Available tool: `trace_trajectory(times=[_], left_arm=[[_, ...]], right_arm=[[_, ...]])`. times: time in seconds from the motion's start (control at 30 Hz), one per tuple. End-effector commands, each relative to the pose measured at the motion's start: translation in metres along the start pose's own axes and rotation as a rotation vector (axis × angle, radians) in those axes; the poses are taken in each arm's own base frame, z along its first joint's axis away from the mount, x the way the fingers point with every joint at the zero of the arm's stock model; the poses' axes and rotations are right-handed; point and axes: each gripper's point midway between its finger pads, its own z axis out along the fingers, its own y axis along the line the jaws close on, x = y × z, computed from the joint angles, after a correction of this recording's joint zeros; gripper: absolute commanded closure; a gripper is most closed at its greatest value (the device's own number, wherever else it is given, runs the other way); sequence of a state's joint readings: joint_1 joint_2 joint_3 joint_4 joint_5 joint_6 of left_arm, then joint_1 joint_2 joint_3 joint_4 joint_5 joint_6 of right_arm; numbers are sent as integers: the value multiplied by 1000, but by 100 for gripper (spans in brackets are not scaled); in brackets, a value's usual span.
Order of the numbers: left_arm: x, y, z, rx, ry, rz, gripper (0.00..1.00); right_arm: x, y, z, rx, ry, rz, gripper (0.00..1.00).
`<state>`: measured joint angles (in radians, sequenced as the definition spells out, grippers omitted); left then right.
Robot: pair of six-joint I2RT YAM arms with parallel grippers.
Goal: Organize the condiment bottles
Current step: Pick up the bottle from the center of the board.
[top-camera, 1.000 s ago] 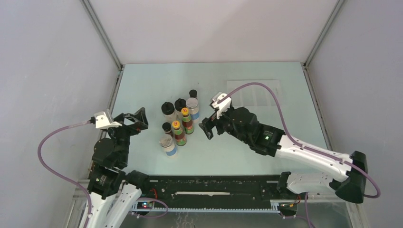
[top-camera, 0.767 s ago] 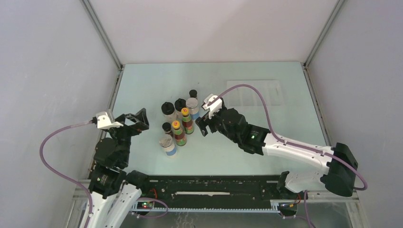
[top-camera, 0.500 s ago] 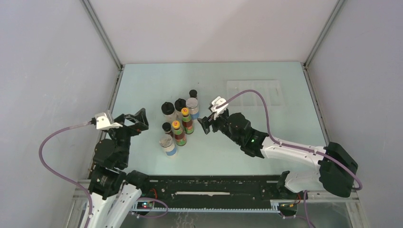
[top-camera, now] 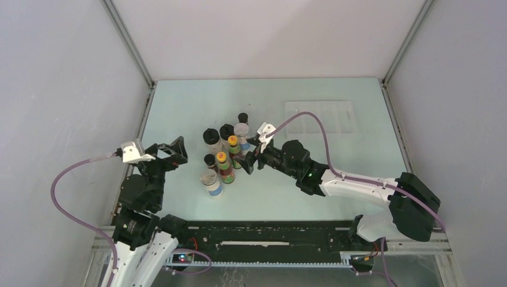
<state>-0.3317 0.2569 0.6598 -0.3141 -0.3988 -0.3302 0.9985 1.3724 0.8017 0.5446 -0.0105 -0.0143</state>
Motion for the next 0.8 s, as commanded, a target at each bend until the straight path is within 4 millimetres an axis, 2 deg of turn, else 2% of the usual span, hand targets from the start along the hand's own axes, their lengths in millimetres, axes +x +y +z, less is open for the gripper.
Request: trace_trajectory(times=[0.0, 0.77], left_arm=[[4, 2, 3, -4, -11, 24, 0], [5, 2, 2, 3, -21, 17, 0]], right_arm=[[-25, 23, 9, -93, -65, 25, 16], [-8, 27, 25, -147, -14, 14, 16]])
